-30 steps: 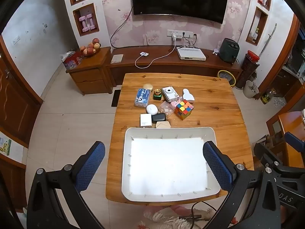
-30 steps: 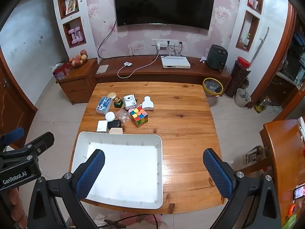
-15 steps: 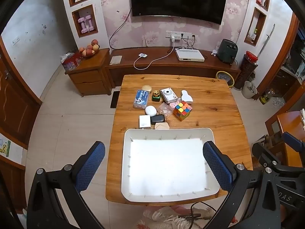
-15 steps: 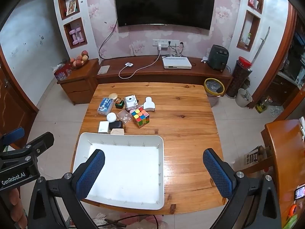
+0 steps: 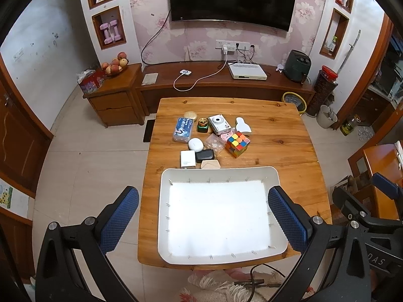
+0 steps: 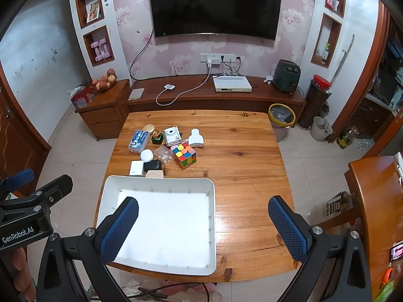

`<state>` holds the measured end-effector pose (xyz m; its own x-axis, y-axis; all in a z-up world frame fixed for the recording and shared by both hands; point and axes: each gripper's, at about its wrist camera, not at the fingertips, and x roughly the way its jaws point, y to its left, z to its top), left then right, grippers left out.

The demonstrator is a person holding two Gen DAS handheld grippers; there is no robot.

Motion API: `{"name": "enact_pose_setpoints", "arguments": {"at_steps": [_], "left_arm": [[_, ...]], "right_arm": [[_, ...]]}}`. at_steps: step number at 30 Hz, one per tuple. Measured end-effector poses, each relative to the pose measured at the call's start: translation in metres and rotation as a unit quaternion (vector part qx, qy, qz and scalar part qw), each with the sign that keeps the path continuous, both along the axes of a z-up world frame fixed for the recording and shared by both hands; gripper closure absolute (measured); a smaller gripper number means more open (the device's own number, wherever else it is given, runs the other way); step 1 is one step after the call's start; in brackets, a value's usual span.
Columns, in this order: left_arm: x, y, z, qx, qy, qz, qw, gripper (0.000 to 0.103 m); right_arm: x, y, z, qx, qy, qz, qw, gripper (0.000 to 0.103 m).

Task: Organize rigid objects

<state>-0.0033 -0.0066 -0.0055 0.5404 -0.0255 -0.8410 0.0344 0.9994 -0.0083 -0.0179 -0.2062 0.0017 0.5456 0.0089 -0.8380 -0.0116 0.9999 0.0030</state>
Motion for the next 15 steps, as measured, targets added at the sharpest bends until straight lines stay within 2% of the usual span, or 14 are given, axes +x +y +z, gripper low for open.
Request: {"name": "enact_pose_setpoints", "arguments": {"at_steps": [15], "left_arm": [[-0.0064, -0.0087, -0.0060, 0.000, 0.005, -0.004, 1.0000, 0.001]], "right_arm": [[0.0004, -0.0008, 0.0007, 0.001, -0.003, 0.000, 1.000, 0.000]]}}
